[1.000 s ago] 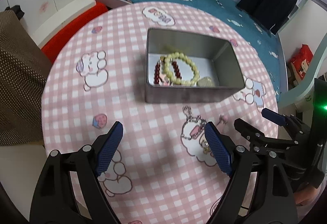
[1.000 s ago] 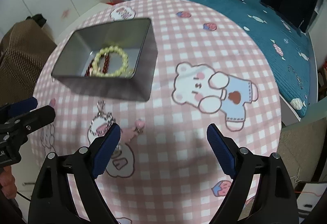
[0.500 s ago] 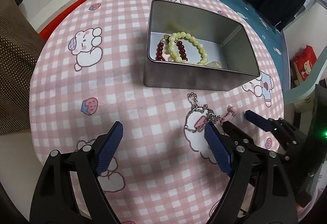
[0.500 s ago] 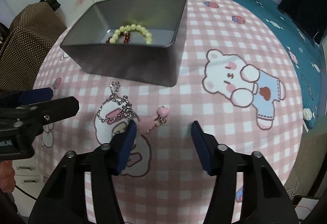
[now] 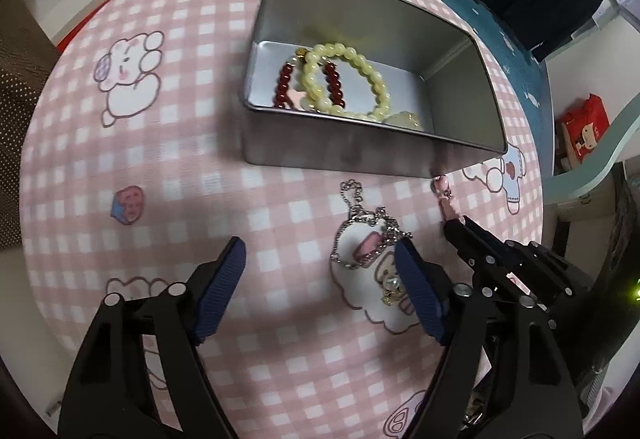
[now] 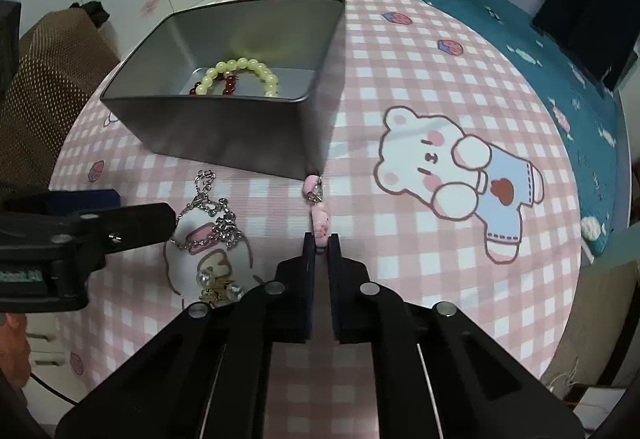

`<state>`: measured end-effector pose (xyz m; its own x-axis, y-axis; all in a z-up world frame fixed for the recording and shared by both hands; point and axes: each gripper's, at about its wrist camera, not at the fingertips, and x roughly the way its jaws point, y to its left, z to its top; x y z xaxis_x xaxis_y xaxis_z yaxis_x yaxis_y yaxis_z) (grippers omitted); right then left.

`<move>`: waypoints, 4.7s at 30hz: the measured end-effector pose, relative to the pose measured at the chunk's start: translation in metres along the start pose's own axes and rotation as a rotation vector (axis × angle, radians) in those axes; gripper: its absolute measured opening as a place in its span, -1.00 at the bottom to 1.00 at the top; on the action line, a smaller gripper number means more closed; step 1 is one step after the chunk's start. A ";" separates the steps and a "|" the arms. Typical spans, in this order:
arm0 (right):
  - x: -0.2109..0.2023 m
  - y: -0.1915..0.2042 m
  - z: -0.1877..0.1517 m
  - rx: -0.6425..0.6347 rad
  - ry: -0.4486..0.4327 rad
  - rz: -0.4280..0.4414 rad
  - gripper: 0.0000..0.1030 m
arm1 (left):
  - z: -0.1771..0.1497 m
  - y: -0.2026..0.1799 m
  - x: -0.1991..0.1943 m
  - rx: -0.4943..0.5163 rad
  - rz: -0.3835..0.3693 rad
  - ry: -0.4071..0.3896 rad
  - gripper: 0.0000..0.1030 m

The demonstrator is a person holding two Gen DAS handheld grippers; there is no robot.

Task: Organize jewelry
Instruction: 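Move the right gripper to the silver chain's pink charm and grasp it, then grasp the silver chain with the left gripper while the right gripper holds the pink charm, then carry the silver charm chain into the grey tray with both grippers, then open both grippers to release the chain and withdraw from the tray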

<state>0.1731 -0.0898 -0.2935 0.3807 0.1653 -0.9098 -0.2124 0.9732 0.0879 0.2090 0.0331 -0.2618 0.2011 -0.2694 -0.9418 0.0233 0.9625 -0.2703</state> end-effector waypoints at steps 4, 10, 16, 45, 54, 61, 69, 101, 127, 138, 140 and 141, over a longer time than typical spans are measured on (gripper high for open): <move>-0.004 -0.004 -0.002 0.015 0.012 0.001 -0.87 | 0.002 -0.010 0.008 0.023 -0.005 0.016 0.36; -0.010 -0.009 0.005 0.024 -0.025 -0.017 -0.55 | 0.004 -0.029 0.020 0.085 0.032 0.016 -0.04; 0.003 -0.004 0.010 0.005 -0.023 -0.035 -0.36 | 0.005 -0.037 0.028 0.151 0.090 0.002 -0.85; -0.011 -0.034 0.010 0.093 -0.052 -0.025 -0.84 | 0.010 -0.070 0.047 0.136 -0.043 0.089 -0.84; -0.019 -0.040 0.009 0.102 -0.072 0.001 -0.84 | 0.009 -0.066 0.035 0.142 -0.027 0.068 -0.96; -0.032 -0.044 0.014 0.096 -0.096 0.012 -0.84 | 0.010 -0.050 0.012 0.096 -0.028 0.019 -0.96; -0.054 -0.043 0.025 0.074 -0.159 0.019 -0.84 | 0.014 -0.037 -0.022 0.043 -0.059 -0.053 -0.96; -0.080 0.008 0.089 -0.091 -0.302 0.056 -0.84 | 0.060 -0.045 -0.130 0.077 -0.127 -0.326 -0.95; -0.038 -0.021 0.107 0.009 -0.187 0.021 -0.51 | 0.095 -0.032 -0.045 0.042 -0.110 -0.141 -0.94; -0.045 -0.030 0.102 0.040 -0.183 0.002 -0.29 | 0.089 -0.035 -0.038 0.072 -0.074 -0.112 -0.88; -0.048 -0.028 0.101 0.038 -0.188 0.002 -0.28 | 0.087 -0.035 -0.040 0.074 -0.074 -0.115 -0.88; -0.049 -0.028 0.101 0.037 -0.190 0.002 -0.28 | 0.086 -0.035 -0.041 0.073 -0.073 -0.117 -0.88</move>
<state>0.2508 -0.1088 -0.2102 0.5440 0.1907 -0.8171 -0.1811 0.9776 0.1076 0.2845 0.0136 -0.1967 0.3085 -0.3375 -0.8893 0.1123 0.9413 -0.3182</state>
